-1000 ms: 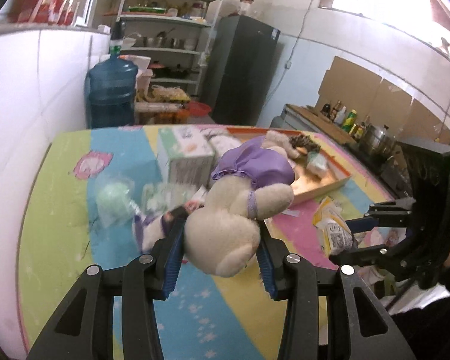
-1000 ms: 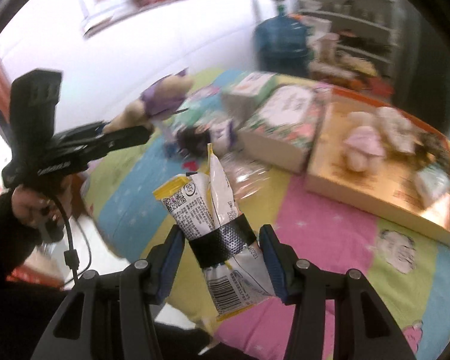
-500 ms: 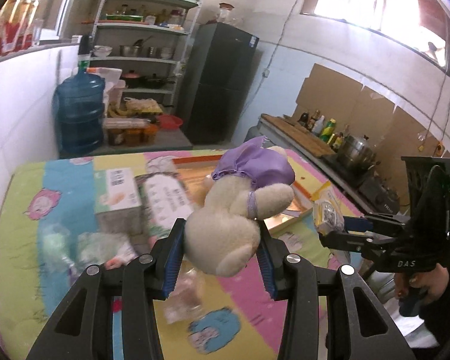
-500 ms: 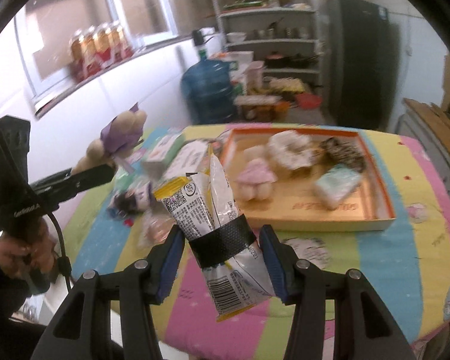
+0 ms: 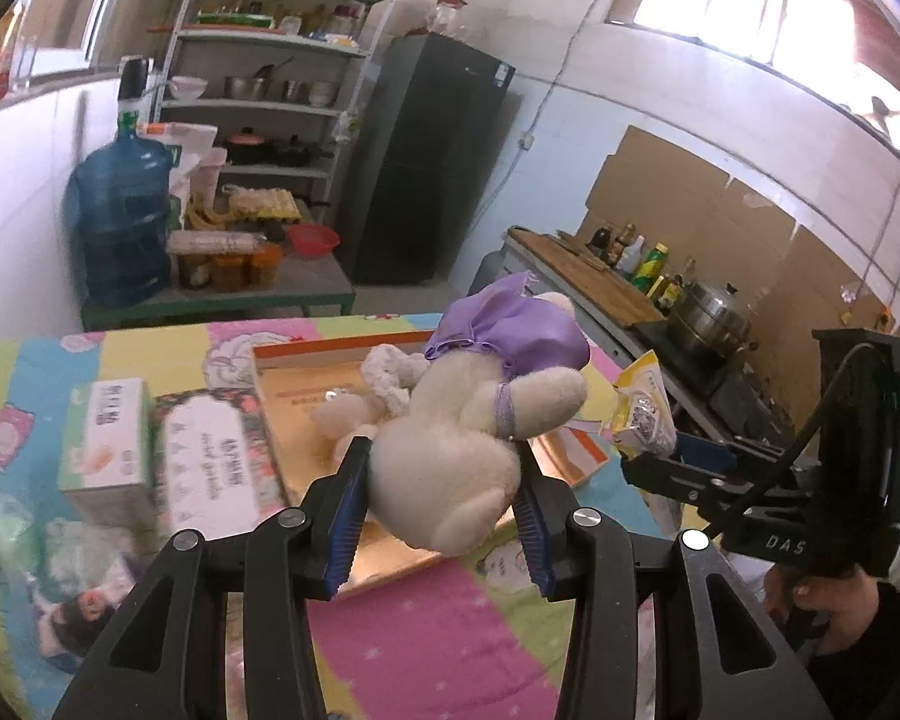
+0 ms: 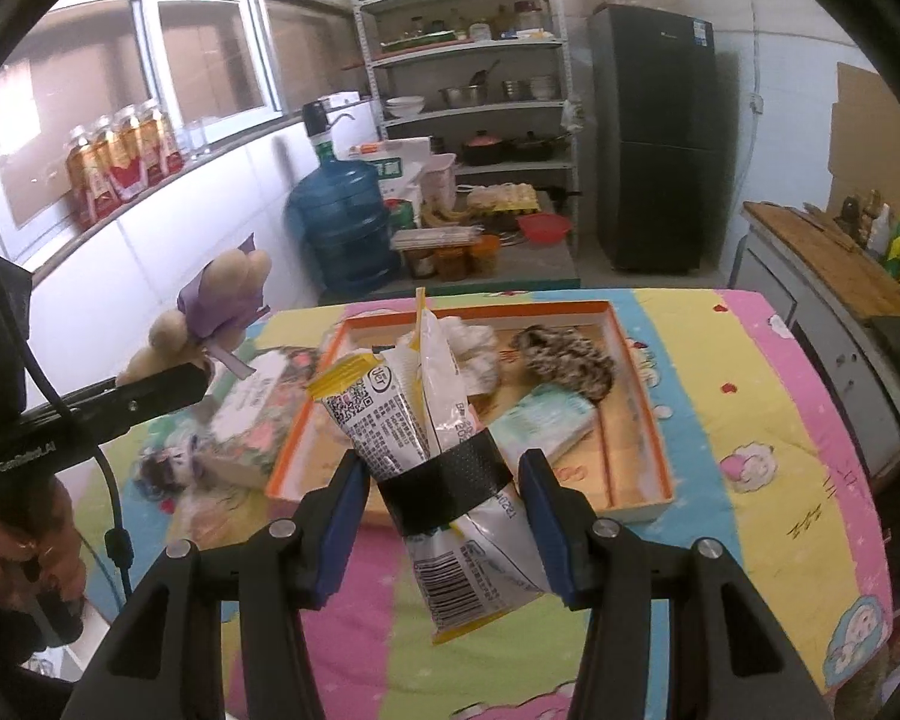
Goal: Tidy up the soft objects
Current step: 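Carry the bear with the left tool while the right tool carries the snack packet to the gold box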
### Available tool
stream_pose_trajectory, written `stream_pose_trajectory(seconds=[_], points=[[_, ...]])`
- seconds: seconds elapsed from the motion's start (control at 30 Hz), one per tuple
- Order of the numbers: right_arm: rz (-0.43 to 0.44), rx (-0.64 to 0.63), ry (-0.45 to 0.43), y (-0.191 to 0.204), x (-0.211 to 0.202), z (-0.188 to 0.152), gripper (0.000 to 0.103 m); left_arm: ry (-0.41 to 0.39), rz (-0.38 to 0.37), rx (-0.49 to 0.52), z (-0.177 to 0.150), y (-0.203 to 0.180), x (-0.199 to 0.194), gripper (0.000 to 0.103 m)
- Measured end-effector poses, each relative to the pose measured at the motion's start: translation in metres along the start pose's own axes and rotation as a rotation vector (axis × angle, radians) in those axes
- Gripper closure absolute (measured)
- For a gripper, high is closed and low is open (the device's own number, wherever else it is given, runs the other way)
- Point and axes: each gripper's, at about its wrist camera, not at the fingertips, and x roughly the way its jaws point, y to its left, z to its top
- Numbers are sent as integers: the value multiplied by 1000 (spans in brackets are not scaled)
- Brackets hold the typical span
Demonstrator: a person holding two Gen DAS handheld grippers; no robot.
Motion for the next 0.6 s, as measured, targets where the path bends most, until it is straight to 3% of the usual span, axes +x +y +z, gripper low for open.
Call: stream_pose_trajectory(seconds=[0.6], points=[[4,41,81,-82,72,16,51,128,89,3,11,-22,116,57]])
